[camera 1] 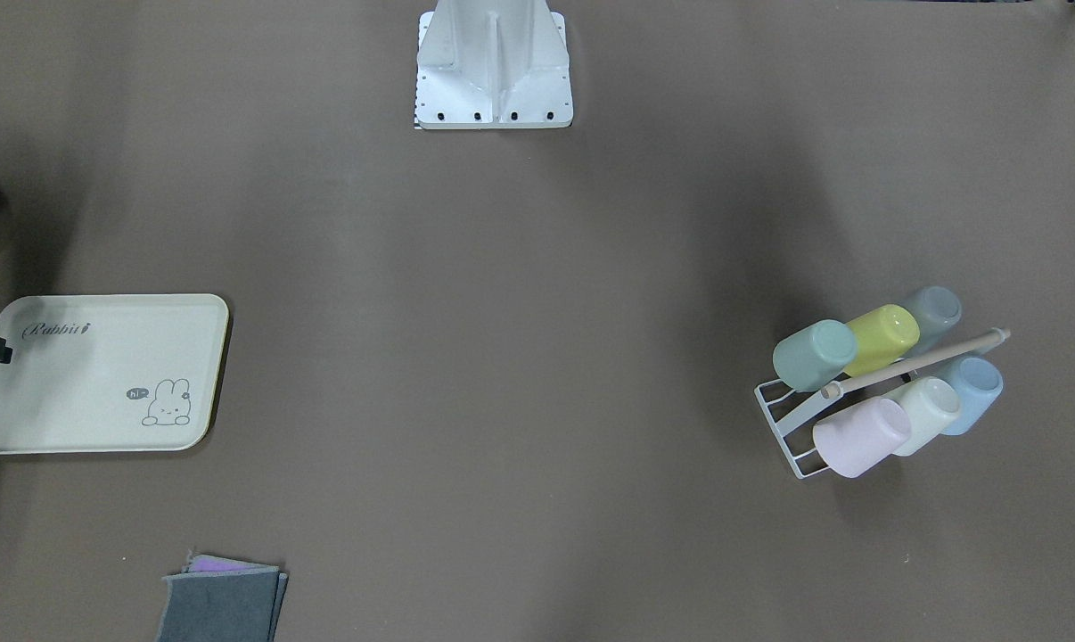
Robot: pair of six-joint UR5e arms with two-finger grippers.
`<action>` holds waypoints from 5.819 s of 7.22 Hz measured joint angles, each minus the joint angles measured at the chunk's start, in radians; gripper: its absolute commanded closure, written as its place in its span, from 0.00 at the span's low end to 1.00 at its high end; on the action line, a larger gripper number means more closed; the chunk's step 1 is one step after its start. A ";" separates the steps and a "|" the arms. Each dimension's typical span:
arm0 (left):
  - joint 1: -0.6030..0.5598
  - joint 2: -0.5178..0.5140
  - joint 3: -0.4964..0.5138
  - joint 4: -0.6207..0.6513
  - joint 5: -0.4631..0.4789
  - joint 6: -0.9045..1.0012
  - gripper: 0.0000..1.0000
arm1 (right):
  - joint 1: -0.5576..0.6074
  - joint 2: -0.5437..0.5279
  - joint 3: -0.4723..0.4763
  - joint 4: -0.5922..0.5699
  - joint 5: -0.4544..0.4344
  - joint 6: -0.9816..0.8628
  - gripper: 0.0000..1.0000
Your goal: Pick up and place green cup on tray
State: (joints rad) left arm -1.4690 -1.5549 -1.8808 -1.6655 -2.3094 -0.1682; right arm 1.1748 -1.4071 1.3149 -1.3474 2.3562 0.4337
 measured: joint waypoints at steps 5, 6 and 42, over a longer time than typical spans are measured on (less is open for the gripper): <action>0.421 0.000 -0.219 0.007 0.291 0.005 0.01 | 0.000 -0.007 -0.007 0.001 0.000 -0.003 0.74; 0.514 -0.001 -0.241 0.015 0.382 0.011 0.01 | -0.001 -0.006 -0.010 0.001 0.000 -0.003 0.82; 1.095 -0.453 0.326 0.715 1.938 0.787 0.01 | -0.614 0.438 0.243 0.140 -0.231 0.903 0.31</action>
State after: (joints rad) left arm -0.3736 -2.0077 -1.5552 -0.9502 -0.3712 0.6186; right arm 0.5603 -0.9690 1.5579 -1.2072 2.1256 1.3371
